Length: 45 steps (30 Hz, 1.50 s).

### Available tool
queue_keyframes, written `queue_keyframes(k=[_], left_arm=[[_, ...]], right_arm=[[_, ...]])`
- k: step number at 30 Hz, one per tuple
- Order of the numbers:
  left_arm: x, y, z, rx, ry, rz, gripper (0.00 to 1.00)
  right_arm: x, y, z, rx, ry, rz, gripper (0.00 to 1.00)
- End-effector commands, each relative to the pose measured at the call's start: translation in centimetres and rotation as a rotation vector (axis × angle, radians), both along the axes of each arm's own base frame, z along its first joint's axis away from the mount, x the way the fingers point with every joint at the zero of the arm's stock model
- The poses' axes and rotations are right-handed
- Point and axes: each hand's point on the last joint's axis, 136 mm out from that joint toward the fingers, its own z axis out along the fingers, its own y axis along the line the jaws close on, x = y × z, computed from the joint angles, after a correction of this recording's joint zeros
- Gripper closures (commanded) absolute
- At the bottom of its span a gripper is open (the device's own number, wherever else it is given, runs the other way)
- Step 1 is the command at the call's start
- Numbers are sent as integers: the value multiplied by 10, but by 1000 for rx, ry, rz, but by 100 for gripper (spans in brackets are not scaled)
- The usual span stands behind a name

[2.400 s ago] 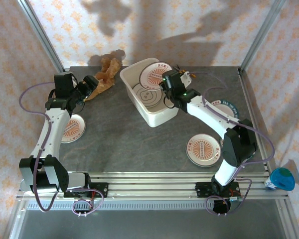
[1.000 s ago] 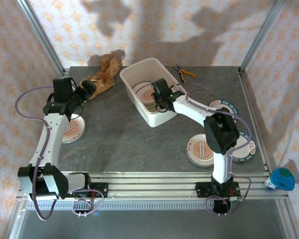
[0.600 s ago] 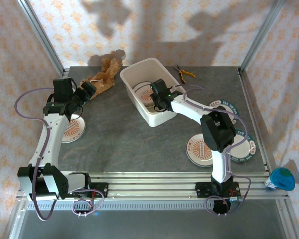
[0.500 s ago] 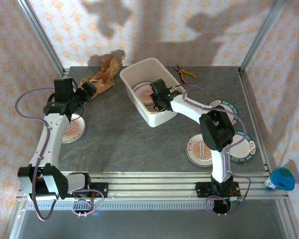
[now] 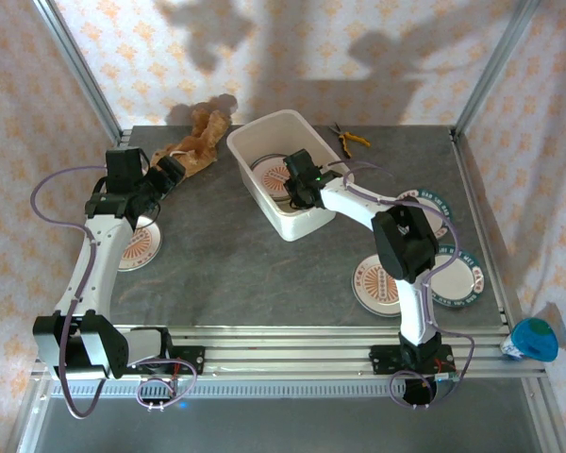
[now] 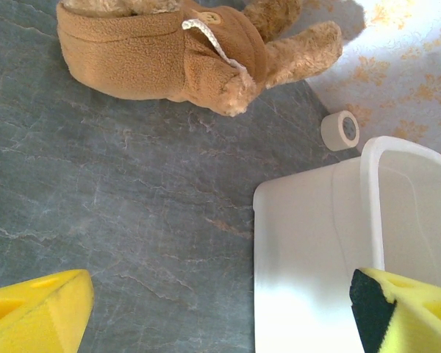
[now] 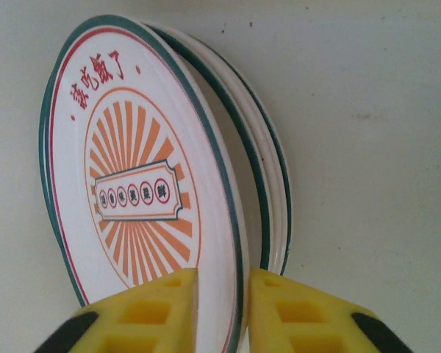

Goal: Place the plates into the plastic bin on the countertop

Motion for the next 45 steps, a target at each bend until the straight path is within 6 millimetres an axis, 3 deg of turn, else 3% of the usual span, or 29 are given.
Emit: queue_keyframes(k=[1, 5, 8, 13, 19, 27, 30, 35, 41, 45], left_arm=[[-5, -1, 0, 26, 13, 1, 9], [-3, -3, -1, 24, 15, -4, 9], [-2, -4, -1, 25, 11, -7, 9], [0, -5, -2, 21, 7, -10, 9], [2, -6, -2, 28, 0, -21, 9], [-10, -3, -9, 80, 35, -40, 8], [-20, 3, -16, 86, 77, -33, 8], [-38, 23, -28, 42, 120, 30, 7], [-74, 53, -45, -5, 181, 148, 8], [-92, 67, -63, -45, 209, 225, 8]], right_arm=[[5, 1, 9, 9, -20, 4, 67], [5, -6, 16, -13, -33, -1, 52], [4, -12, 23, -35, -43, -11, 33], [0, -19, 38, -68, -64, 3, 17], [0, -30, 77, -115, -189, 41, 14], [-1, -29, 150, -209, -409, 205, 23], [1, -17, 181, -254, -474, 336, 25], [-3, 33, 212, -216, -522, 630, 33], [-36, 109, 221, -166, -581, 929, 41], [-69, 160, 215, -139, -615, 1122, 42]])
